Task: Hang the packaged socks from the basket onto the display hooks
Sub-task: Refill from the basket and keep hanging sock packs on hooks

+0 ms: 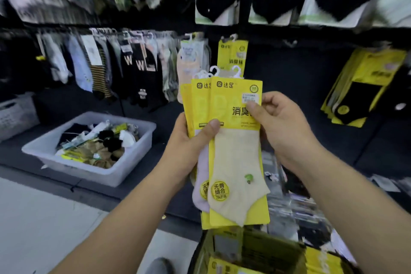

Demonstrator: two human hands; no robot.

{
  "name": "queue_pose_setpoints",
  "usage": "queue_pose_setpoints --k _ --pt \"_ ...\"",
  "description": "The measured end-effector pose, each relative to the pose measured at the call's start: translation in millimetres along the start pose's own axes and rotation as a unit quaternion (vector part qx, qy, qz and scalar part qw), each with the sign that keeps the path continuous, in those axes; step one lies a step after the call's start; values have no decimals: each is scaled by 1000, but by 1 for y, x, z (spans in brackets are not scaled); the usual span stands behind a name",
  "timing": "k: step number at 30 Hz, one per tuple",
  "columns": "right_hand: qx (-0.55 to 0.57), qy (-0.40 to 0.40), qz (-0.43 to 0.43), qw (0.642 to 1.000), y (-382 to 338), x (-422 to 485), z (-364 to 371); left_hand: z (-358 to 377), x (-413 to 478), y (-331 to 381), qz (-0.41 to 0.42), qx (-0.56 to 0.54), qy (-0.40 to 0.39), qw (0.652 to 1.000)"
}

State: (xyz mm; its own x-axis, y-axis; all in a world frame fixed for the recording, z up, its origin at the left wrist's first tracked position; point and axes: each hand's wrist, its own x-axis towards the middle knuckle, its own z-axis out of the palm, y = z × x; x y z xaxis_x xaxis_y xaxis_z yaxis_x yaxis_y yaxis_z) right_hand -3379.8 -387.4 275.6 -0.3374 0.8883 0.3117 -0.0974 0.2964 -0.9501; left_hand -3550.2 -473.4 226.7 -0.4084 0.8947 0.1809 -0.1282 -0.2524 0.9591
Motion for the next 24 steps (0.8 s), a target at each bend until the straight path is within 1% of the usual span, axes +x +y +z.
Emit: queue_pose_setpoints --k 4,7,10,13,16,19,24 --pt "15 64 -27 997 -15 34 -1 0 18 5 14 -45 16 999" --pt "5 111 -29 993 -15 57 -4 -12 27 5 23 -22 41 999" --pt "-42 139 -35 989 -10 80 -7 -30 32 4 24 -10 68 997" --pt "-85 142 -48 985 -5 106 -5 -39 39 4 16 -34 70 997" --pt "-120 131 -68 982 -3 132 3 -37 48 5 2 -61 40 997" --pt "-128 124 -72 981 0 153 13 -31 57 3 -6 -78 20 997" --pt "-156 118 -72 978 12 173 22 -20 71 -1 -4 -85 18 996"
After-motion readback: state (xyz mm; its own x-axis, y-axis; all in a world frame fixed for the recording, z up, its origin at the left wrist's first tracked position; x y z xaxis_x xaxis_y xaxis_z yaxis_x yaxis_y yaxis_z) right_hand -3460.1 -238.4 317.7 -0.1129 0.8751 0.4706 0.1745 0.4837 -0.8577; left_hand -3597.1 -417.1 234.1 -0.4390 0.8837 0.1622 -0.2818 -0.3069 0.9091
